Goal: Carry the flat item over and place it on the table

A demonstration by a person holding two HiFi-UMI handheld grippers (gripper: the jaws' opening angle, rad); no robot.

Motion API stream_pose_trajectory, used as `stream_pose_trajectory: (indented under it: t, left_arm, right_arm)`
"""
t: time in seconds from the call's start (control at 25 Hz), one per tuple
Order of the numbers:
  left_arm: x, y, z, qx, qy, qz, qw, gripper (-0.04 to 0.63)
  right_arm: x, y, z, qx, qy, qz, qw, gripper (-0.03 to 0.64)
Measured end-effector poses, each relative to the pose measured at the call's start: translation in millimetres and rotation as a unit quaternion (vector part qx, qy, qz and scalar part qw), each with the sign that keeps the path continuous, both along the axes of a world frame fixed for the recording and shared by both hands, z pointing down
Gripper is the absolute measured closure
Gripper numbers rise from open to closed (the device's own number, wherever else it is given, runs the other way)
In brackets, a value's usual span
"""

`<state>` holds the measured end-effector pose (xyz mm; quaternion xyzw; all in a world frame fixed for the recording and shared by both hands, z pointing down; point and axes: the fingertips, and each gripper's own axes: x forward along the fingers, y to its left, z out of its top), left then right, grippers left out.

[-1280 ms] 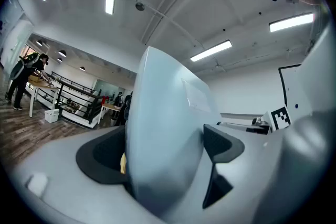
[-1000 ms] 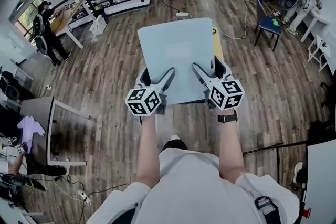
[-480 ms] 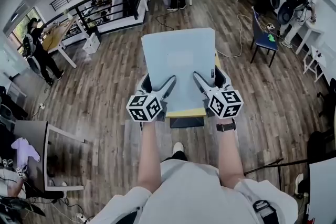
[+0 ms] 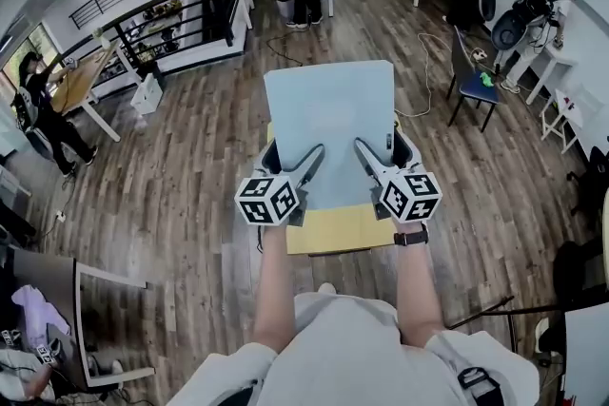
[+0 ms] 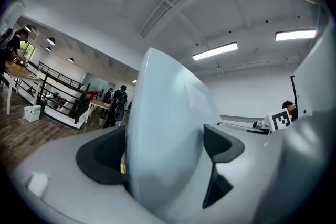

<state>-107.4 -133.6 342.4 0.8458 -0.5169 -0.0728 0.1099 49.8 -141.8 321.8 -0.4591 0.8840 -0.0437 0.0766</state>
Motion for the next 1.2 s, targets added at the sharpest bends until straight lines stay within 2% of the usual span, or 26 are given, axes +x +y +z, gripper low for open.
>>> stream_pose_trajectory:
  t: [0.24,0.56,0.96,1.2]
  left_arm:
    - [-23,-42,31,-0.04,0.02,0.004,0.999,0.126]
    - [-29,-77,79,-0.094,0.043,0.017,0.9945,0.126]
    - [-45,-142,154,-0.183,0.053,0.008,0.9817,0.126]
    - [-49,-173,194,-0.232,0.058,0.003,0.971,0.126]
  right_arm:
    - [-24,-41,24,-0.022,0.018,0.02,0.999,0.265]
    - [-32,-76,67,-0.076,0.039,0.029,0.996,0.265]
    - [-49,-151,141,-0.165,0.054,0.019,0.985,0.265]
    - [-53,-186,181,-0.216,0.057,0.011,0.975,0.265]
